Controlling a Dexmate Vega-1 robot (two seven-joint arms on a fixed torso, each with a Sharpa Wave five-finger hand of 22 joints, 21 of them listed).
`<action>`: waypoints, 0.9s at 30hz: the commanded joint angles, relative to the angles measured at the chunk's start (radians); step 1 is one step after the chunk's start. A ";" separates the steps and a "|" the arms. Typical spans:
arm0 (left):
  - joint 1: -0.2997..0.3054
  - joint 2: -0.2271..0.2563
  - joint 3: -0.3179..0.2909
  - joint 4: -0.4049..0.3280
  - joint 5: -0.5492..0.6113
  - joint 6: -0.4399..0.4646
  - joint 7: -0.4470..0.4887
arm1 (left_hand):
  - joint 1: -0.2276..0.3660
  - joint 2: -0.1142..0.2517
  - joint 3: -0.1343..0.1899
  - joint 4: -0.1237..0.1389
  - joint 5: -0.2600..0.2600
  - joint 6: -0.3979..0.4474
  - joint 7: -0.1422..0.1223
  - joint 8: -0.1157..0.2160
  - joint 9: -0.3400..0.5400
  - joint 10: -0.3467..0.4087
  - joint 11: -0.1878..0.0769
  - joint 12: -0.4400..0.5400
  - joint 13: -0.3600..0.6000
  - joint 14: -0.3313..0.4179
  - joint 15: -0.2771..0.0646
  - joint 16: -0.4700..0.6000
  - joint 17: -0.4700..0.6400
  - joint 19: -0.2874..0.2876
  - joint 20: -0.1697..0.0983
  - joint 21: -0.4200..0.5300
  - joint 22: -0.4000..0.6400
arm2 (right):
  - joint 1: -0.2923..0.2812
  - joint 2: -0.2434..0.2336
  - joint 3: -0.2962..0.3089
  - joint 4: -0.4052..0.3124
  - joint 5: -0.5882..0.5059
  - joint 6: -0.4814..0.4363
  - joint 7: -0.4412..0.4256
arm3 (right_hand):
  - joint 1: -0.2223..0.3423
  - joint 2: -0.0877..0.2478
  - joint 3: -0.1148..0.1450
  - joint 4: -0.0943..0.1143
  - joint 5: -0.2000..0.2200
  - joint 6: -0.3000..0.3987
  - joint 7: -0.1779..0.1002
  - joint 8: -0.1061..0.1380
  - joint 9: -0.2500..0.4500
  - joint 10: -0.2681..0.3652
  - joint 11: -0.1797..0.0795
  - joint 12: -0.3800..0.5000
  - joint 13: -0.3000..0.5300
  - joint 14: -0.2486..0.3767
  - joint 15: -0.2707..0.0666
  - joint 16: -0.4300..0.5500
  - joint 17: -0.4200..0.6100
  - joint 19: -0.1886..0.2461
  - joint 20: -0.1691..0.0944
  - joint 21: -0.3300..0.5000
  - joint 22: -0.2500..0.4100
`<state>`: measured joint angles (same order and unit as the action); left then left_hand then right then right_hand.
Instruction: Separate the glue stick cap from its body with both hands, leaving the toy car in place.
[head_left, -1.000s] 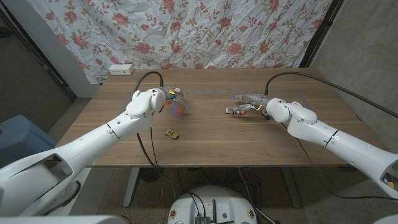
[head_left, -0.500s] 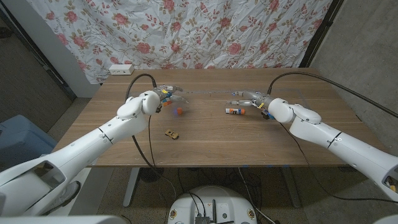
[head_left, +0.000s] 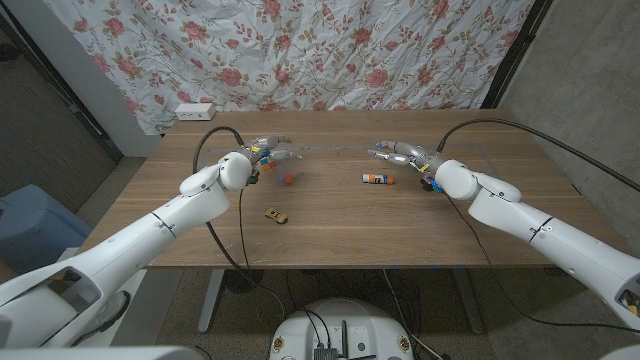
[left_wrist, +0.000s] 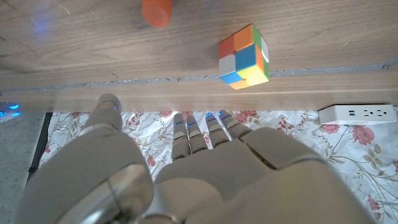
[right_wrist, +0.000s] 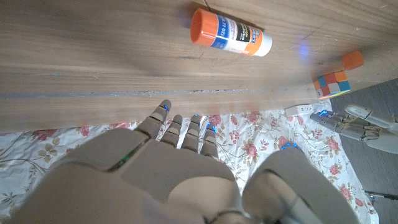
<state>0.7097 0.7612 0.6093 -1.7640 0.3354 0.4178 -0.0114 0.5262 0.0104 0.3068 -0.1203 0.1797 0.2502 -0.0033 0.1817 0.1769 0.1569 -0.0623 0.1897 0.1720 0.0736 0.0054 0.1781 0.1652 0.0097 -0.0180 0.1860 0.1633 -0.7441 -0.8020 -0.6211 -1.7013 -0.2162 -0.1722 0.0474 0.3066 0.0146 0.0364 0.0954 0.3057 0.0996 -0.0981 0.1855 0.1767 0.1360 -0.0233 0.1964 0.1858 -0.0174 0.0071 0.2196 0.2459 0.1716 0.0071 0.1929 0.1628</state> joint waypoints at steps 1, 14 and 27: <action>-0.009 -0.028 -0.013 0.095 -0.127 -0.129 0.110 | 0.003 0.016 0.011 0.002 -0.001 0.007 0.006 0.009 -0.001 0.011 0.001 0.005 0.003 0.010 0.001 0.005 0.001 0.005 0.001 0.003 0.002 | -0.033 0.023 0.041 0.038 0.107 0.046 -0.085 | -0.007 0.017 0.001 0.013 -0.004 0.014 0.005 0.008 0.000 0.023 0.002 0.007 0.000 0.020 -0.001 0.011 -0.004 0.023 -0.002 0.006 0.003; 0.038 -0.075 -0.087 0.196 -0.286 -0.297 0.242 | -0.008 0.038 0.016 0.003 -0.002 0.020 0.006 0.010 -0.001 0.023 0.003 0.007 0.003 0.023 -0.001 0.006 0.000 0.018 0.004 0.005 0.003 | -0.064 0.098 0.079 0.097 0.241 0.132 -0.176 | -0.020 0.036 0.004 0.017 -0.014 0.041 0.008 0.013 -0.001 0.044 0.004 0.008 -0.002 0.044 -0.003 0.013 -0.014 0.044 -0.011 0.006 0.002; 0.063 -0.136 -0.101 0.259 -0.370 -0.364 0.331 | -0.016 0.051 0.021 -0.002 -0.003 0.037 0.006 0.011 -0.002 0.041 0.000 0.010 0.003 0.044 -0.007 0.007 -0.001 0.040 0.001 0.008 0.002 | -0.074 0.136 0.107 0.166 0.352 0.219 -0.192 | -0.029 0.048 0.005 0.015 -0.023 0.081 -0.001 0.018 -0.001 0.073 0.006 0.011 -0.003 0.079 -0.010 0.017 -0.024 0.070 -0.019 0.006 0.002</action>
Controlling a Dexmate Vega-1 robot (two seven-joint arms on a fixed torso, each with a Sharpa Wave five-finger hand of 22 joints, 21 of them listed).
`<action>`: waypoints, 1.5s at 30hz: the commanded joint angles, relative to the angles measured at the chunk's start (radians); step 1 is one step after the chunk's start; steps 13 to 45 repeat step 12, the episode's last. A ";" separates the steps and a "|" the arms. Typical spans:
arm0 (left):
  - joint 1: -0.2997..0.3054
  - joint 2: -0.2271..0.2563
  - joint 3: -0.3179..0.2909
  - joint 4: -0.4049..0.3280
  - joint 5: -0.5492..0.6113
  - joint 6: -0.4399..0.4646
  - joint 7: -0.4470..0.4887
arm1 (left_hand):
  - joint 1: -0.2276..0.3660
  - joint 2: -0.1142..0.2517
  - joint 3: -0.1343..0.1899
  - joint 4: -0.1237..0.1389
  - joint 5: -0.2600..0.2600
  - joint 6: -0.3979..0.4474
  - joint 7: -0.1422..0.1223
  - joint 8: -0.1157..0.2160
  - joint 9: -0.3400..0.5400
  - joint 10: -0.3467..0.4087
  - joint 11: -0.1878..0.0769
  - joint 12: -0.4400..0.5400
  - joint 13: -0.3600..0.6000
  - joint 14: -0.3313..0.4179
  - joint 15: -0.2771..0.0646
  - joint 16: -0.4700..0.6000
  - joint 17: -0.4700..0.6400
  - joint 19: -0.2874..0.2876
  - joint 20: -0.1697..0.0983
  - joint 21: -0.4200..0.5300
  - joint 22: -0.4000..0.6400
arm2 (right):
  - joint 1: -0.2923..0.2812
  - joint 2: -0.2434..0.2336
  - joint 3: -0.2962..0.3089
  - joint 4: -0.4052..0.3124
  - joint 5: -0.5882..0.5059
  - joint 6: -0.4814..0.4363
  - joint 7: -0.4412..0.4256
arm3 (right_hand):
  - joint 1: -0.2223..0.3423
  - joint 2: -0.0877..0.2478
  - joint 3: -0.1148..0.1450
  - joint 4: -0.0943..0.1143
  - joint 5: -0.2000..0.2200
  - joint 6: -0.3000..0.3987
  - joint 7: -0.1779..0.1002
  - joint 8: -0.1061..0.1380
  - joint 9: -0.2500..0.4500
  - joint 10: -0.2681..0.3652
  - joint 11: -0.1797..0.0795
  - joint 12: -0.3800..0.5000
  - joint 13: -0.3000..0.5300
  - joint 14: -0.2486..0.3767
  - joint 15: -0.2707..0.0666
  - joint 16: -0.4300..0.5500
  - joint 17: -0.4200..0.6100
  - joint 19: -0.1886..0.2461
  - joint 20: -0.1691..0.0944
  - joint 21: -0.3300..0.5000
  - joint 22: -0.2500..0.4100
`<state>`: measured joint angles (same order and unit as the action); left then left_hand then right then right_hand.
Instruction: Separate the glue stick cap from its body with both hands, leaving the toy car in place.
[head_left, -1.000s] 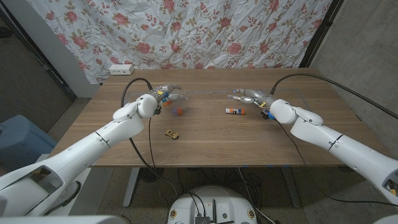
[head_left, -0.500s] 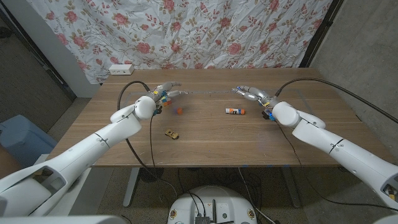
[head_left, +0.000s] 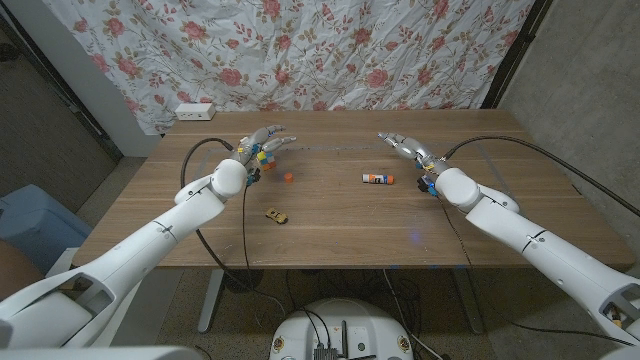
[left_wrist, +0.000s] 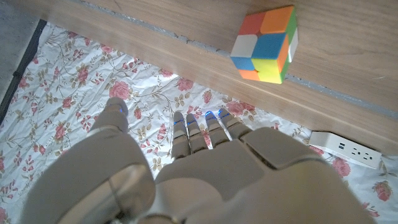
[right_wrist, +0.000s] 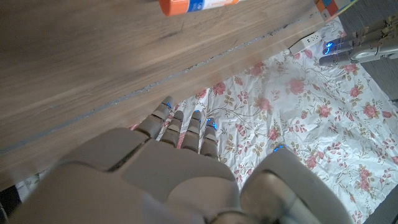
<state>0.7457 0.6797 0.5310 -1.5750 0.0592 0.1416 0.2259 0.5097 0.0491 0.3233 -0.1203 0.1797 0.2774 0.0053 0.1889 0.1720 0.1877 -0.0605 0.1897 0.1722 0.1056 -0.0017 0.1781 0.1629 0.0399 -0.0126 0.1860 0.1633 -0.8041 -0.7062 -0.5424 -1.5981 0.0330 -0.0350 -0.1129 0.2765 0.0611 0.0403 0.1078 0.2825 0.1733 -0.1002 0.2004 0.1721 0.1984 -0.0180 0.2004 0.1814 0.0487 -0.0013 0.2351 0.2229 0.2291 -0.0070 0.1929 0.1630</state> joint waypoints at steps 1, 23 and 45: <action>0.029 -0.060 -0.024 0.075 -0.100 -0.098 0.101 | 0.000 0.013 0.004 -0.002 -0.003 0.010 -0.002 0.003 0.003 0.011 -0.001 0.010 0.003 0.014 0.000 0.007 0.002 0.011 -0.004 0.008 0.002 | -0.015 0.041 0.030 0.065 0.107 0.084 -0.034 | 0.001 0.002 0.001 0.003 0.000 0.009 0.001 0.003 0.003 0.011 0.001 0.007 0.002 0.013 -0.002 0.002 -0.001 0.014 -0.004 0.006 0.001; 0.056 -0.109 -0.051 0.134 -0.192 -0.242 0.127 | -0.001 0.032 0.014 -0.009 -0.002 0.027 0.002 0.004 0.003 0.030 0.001 0.012 0.002 0.033 -0.001 0.006 0.001 0.035 -0.003 0.011 0.002 | -0.033 0.080 0.072 0.109 0.192 0.204 -0.062 | -0.004 0.009 0.003 0.003 -0.003 0.019 0.008 0.002 0.003 0.022 0.007 0.007 0.002 0.029 -0.010 0.003 -0.005 0.023 -0.007 0.004 0.001; 0.056 -0.109 -0.051 0.134 -0.192 -0.242 0.127 | -0.001 0.032 0.014 -0.009 -0.002 0.027 0.002 0.004 0.003 0.030 0.001 0.012 0.002 0.033 -0.001 0.006 0.001 0.035 -0.003 0.011 0.002 | -0.033 0.080 0.072 0.109 0.192 0.204 -0.062 | -0.004 0.009 0.003 0.003 -0.003 0.019 0.008 0.002 0.003 0.022 0.007 0.007 0.002 0.029 -0.010 0.003 -0.005 0.023 -0.007 0.004 0.001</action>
